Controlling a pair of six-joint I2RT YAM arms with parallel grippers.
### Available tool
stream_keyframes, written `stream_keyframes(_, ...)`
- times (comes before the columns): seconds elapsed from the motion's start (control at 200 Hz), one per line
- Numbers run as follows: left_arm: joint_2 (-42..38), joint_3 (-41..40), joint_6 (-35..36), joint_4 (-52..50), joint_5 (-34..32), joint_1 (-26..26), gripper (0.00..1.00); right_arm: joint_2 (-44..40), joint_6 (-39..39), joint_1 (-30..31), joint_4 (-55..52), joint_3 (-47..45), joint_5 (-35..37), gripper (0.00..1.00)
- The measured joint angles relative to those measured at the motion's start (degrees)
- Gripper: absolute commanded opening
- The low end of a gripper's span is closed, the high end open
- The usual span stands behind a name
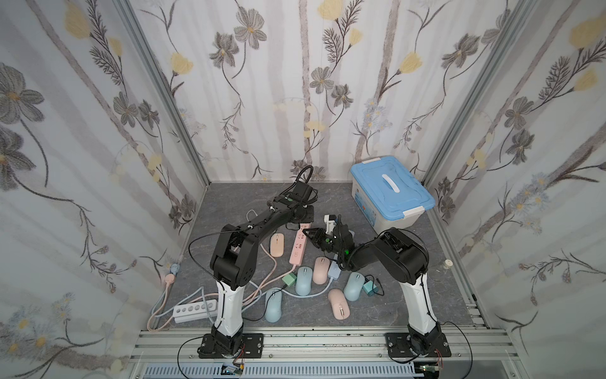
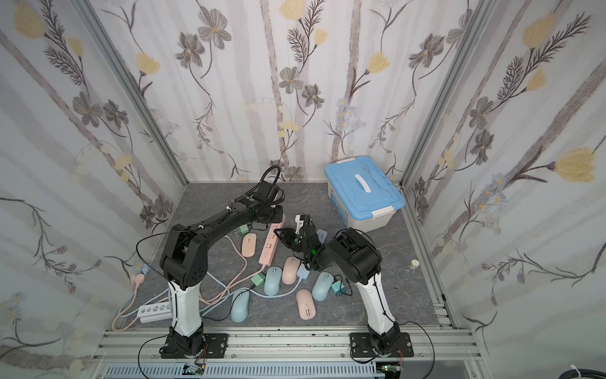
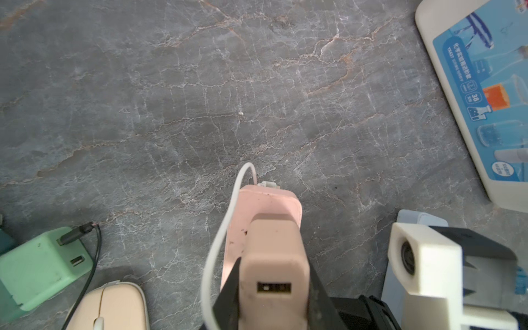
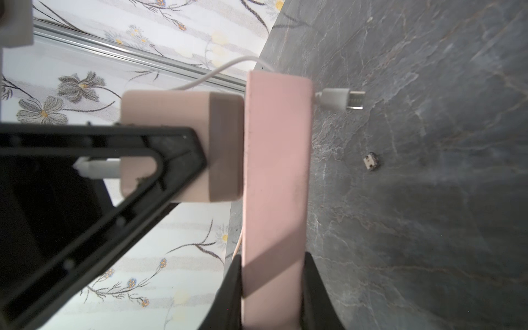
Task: Unplug the wireless mouse
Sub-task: Remove the plug from the socket.
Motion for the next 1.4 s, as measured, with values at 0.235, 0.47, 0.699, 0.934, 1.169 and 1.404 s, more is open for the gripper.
stream_keyframes(0.235,-2.95,-3.52,-3.13,3.17,-3.87,-0.98,0.00,0.15,0.35,0.44,1.73,0.11,0.57,0.00)
stream_keyframes(0.47,4.15,13.16,1.01,-13.33,-4.42,-1.05,0.00,0.00,0.26,0.44,2.27,1.18,1.70,0.00)
stream_keyframes(0.699,-0.50,3.56,2.25,-7.26,-3.74,-1.05,0.00,0.09,0.35,1.14,0.87,1.18,0.50,0.00)
stream_keyframes(0.934,-0.35,4.50,-1.51,-6.95,-4.22,-1.05,0.00,0.09,0.46,1.33,1.27,1.27,1.51,0.00)
stream_keyframes(1.169,-3.32,-0.33,-2.91,-4.72,-5.20,-1.05,0.00,0.26,0.72,1.51,0.96,1.57,-0.22,0.00)
stream_keyframes(1.404,-7.76,-8.37,4.26,5.16,-3.65,-1.05,0.00,0.68,0.09,1.62,1.62,1.97,-0.81,0.00)
